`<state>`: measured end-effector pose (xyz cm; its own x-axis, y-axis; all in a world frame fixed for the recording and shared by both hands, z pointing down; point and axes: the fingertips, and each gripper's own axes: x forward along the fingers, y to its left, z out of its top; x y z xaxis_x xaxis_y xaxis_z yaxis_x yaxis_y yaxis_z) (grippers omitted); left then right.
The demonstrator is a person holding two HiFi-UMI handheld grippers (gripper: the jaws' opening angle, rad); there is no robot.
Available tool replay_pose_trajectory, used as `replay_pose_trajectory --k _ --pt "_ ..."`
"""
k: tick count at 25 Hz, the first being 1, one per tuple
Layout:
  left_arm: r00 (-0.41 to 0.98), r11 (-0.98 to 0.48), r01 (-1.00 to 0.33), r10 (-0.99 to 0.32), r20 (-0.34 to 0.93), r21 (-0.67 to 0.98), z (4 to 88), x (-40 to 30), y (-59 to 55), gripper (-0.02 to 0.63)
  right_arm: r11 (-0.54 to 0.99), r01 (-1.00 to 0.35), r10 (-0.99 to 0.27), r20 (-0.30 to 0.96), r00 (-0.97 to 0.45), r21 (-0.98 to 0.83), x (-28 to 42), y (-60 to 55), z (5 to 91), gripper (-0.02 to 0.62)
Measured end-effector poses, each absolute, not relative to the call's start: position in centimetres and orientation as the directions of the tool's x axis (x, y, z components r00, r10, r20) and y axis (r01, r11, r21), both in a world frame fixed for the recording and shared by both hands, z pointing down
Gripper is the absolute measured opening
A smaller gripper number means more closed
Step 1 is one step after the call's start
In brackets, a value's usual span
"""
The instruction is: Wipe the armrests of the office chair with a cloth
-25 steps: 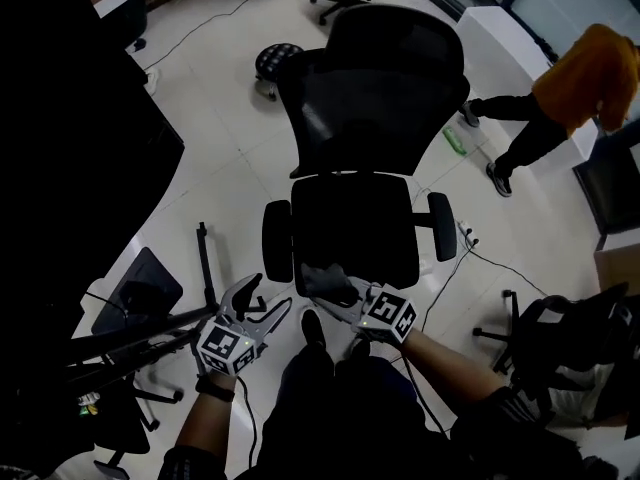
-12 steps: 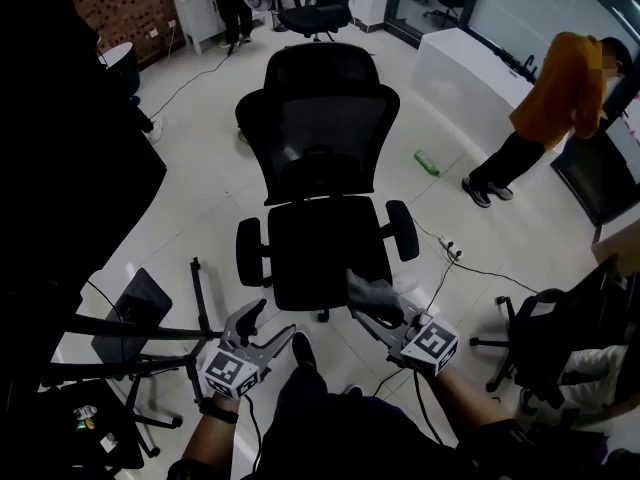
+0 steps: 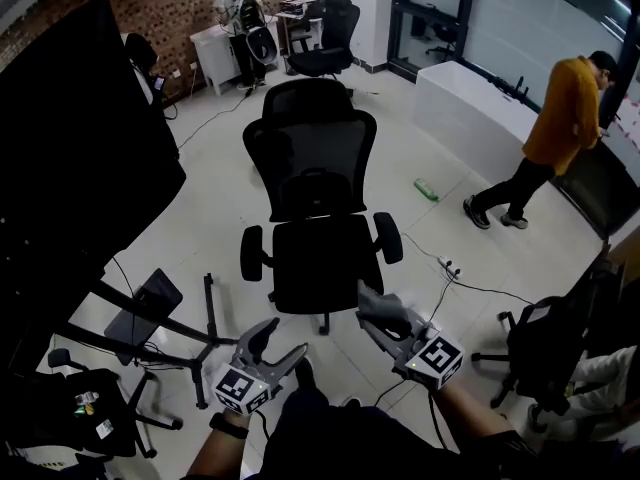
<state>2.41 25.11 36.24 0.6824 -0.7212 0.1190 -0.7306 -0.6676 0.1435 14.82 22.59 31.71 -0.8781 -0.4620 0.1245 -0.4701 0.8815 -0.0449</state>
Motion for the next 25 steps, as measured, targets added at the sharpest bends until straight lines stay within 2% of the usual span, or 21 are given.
replay_pose_trajectory --k 25 --pt "0.704 -0.700 -0.710 -0.708 0.053 0.082 31.2 -1.6 30.6 0.351 0.862 -0.507 -0.507 0.068 -0.859 0.028 11.8 29.7 27.4 0.017"
